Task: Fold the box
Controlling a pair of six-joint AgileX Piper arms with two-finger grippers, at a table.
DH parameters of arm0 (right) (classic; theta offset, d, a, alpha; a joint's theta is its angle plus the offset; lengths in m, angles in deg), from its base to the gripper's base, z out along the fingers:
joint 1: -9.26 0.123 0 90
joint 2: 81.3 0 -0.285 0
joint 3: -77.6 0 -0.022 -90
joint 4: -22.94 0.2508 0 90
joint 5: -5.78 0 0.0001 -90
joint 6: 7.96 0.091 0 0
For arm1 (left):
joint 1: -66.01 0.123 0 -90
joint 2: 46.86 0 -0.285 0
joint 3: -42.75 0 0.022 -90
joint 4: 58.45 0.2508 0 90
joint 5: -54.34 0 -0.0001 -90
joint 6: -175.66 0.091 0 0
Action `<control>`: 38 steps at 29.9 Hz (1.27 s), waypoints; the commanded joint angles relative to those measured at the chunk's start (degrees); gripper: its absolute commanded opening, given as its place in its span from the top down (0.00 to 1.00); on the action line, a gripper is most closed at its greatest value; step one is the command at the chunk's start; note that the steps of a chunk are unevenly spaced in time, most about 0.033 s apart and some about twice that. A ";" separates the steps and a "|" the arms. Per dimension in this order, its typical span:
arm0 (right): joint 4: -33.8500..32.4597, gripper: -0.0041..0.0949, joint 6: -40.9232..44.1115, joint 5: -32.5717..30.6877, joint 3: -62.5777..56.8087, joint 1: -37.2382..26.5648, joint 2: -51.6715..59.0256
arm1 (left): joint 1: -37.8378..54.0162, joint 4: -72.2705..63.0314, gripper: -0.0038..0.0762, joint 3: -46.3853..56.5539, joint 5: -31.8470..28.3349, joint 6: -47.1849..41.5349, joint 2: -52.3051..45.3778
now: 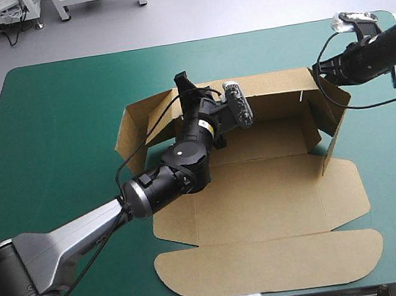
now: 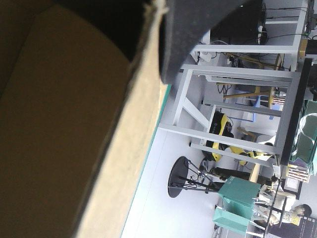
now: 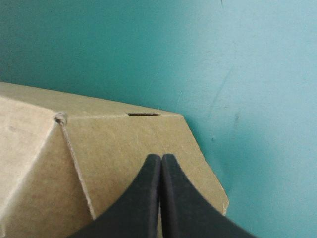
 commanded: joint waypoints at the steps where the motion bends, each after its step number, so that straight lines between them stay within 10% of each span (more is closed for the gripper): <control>1: 3.11 0.98 -2.21 -0.46 0.10 -0.34 2.81 | -0.30 2.54 0.96 -2.18 0.48 -0.17 -2.31; 26: 4.19 0.98 -7.33 1.99 -7.41 -0.34 4.31 | -0.17 0.49 0.96 -0.46 2.16 4.47 -0.03; 38: 10.25 0.98 -19.24 16.89 -24.00 -0.34 10.75 | -0.17 0.49 0.96 -0.46 2.17 3.55 -0.03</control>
